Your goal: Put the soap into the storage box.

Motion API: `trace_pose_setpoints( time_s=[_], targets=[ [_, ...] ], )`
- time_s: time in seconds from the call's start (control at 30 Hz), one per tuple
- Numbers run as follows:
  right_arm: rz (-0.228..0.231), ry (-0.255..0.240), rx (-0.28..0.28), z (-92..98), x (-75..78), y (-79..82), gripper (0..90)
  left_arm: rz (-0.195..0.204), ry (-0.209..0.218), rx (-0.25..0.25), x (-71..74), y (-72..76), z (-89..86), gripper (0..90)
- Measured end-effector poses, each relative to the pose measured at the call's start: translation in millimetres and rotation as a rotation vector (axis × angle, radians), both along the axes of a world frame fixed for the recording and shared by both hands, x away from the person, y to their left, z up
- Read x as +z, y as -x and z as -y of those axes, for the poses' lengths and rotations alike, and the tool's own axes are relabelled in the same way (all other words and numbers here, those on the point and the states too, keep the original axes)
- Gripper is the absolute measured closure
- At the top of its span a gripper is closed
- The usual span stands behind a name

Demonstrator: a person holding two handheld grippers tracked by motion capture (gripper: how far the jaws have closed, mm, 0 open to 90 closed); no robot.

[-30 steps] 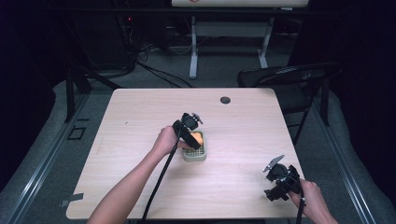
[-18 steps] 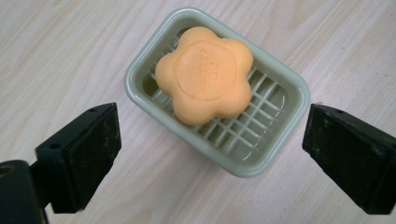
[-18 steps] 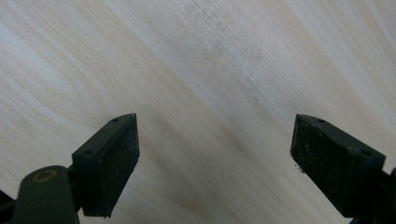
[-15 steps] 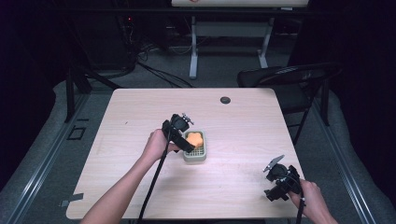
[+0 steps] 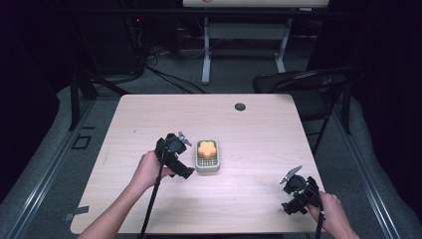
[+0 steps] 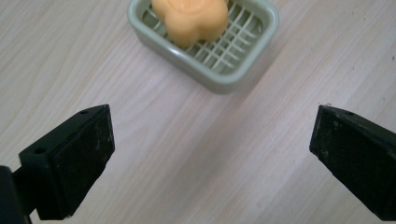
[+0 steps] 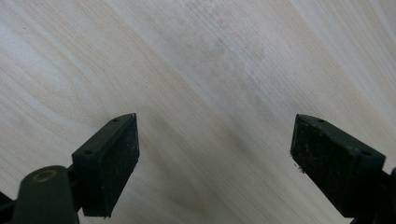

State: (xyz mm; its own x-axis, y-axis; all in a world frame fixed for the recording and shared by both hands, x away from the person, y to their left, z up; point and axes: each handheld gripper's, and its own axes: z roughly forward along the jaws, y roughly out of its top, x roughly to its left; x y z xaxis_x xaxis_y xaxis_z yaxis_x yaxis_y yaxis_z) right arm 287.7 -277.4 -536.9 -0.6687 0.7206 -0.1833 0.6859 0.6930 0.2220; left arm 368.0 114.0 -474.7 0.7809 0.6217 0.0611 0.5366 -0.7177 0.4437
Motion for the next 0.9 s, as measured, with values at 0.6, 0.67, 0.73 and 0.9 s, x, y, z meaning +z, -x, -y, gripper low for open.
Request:
trace_pose_setpoints(
  time_s=[0.6,0.67,0.73,0.9],
  targets=[
    [-0.001,0.027,0.009,-0.7,-5.0,-0.4,15.1,-0.059,-0.059,0.087,-27.4,62.2,-66.2,0.2],
    [0.012,0.026,0.001,0.1,-4.9,-0.2,15.1,-0.058,-0.057,0.102,-29.1,66.1,-69.6,0.2],
    [0.003,0.023,0.01,0.8,-3.7,0.6,15.2,-0.064,-0.03,0.127,-34.4,75.8,-80.4,0.2],
    [-0.014,0.018,0.047,-1.0,-3.5,1.9,15.2,-0.087,0.017,0.155,-45.6,80.8,-93.6,0.2]
  ],
)
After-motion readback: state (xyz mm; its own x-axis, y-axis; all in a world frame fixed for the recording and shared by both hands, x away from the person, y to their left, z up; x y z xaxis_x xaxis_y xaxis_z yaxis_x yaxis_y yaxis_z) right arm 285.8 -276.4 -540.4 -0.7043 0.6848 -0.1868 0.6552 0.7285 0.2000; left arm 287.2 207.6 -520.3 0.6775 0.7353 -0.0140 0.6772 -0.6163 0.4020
